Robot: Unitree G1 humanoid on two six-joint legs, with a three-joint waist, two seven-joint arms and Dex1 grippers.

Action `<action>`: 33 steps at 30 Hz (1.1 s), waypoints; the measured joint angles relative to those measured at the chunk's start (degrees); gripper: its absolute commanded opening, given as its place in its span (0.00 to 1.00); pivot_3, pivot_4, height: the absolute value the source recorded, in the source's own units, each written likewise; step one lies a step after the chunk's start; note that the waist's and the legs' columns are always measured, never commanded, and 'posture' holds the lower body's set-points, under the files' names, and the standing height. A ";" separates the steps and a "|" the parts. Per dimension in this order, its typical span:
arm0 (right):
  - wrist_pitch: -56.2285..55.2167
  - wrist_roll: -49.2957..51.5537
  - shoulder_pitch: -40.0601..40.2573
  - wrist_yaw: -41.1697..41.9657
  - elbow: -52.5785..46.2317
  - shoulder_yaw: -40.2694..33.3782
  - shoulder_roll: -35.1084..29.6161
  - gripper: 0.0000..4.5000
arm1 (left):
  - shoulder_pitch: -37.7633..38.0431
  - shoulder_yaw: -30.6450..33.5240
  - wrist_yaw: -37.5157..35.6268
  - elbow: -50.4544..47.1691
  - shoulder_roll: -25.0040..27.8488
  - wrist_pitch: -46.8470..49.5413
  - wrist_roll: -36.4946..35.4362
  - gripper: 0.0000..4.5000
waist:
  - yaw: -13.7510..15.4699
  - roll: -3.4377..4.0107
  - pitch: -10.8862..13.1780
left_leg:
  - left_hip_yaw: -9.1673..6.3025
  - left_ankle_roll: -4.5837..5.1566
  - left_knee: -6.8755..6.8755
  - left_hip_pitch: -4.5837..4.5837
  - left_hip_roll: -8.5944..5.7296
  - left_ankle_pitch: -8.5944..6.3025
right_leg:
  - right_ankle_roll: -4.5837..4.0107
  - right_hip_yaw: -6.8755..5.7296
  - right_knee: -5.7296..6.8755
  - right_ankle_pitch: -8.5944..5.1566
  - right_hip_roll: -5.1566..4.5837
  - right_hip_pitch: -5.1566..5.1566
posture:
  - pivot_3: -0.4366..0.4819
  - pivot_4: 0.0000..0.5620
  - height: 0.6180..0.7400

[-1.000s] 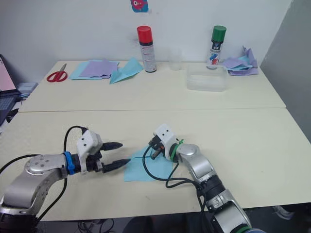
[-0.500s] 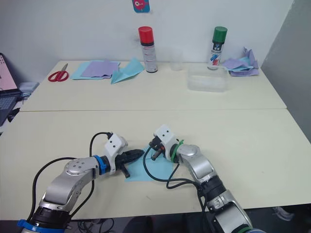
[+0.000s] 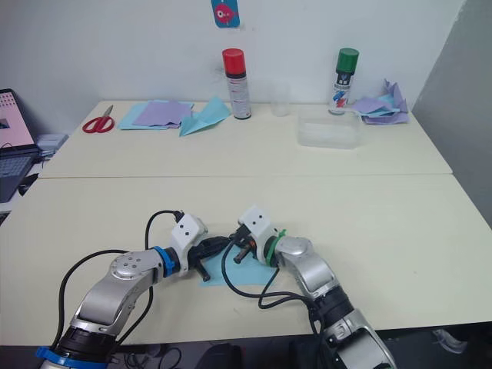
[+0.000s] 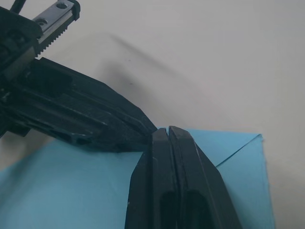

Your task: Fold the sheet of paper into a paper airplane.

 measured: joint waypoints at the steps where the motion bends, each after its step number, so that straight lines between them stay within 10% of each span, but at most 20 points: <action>1: 0.16 -0.14 -0.17 -0.38 0.23 -0.05 0.09 0.00 | -0.05 -0.02 0.18 0.11 0.00 0.00 0.01 0.01 | 0.02 0.00 -0.01 | -0.03 0.00 0.00 0.06 0.00 0.00 | 0.00 -0.03 0.00 0.00 0.00 0.07 | 0.48 0.27 1.00; 33: -4.60 3.46 2.34 -4.20 -1.18 -7.57 -2.38 0.00 | -2.24 -2.20 -1.02 2.23 -0.06 -1.20 1.27 0.01 | 1.34 0.42 -0.06 | 0.02 0.06 0.00 -0.03 -0.05 0.04 | 0.03 0.05 -0.12 0.01 -0.04 0.06 | 0.48 0.27 1.00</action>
